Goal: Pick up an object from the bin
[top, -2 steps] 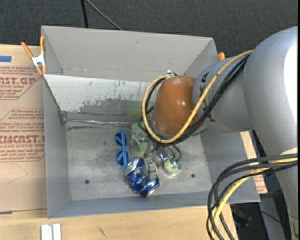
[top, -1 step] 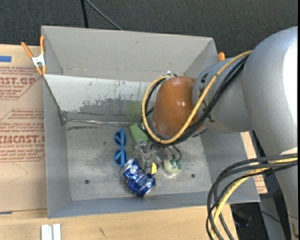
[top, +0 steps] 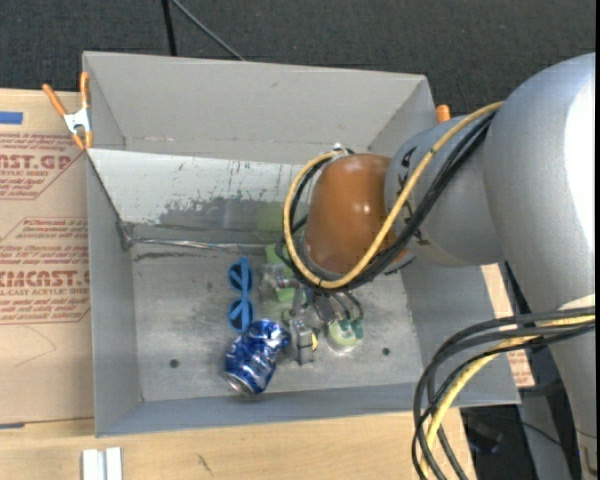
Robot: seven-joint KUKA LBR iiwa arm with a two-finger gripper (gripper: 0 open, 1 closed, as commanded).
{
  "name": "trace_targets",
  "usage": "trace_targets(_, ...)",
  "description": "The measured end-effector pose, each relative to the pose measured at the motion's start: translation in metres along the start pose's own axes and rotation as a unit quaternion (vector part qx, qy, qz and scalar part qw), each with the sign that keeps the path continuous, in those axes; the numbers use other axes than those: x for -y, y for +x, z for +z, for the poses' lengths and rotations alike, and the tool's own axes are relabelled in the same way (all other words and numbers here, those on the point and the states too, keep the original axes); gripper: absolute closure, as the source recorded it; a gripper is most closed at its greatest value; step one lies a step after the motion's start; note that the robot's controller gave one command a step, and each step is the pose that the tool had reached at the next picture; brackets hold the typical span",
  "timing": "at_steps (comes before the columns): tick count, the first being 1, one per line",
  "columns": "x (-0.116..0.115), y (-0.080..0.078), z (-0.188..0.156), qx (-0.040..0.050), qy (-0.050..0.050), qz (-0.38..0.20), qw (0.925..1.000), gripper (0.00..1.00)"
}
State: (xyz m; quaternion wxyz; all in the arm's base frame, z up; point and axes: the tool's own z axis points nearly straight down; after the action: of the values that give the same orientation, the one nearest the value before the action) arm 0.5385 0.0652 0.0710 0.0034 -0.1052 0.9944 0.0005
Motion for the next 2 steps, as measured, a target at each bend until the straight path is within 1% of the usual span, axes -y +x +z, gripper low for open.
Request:
trace_targets(1, -0.001, 0.002, 0.000, -0.0056, -0.001, -0.001, 1.0000, 1.00)
trace_targets(2, 0.000, 0.032, -0.026, -0.0036, 0.001, 0.284, 0.9587, 1.00)
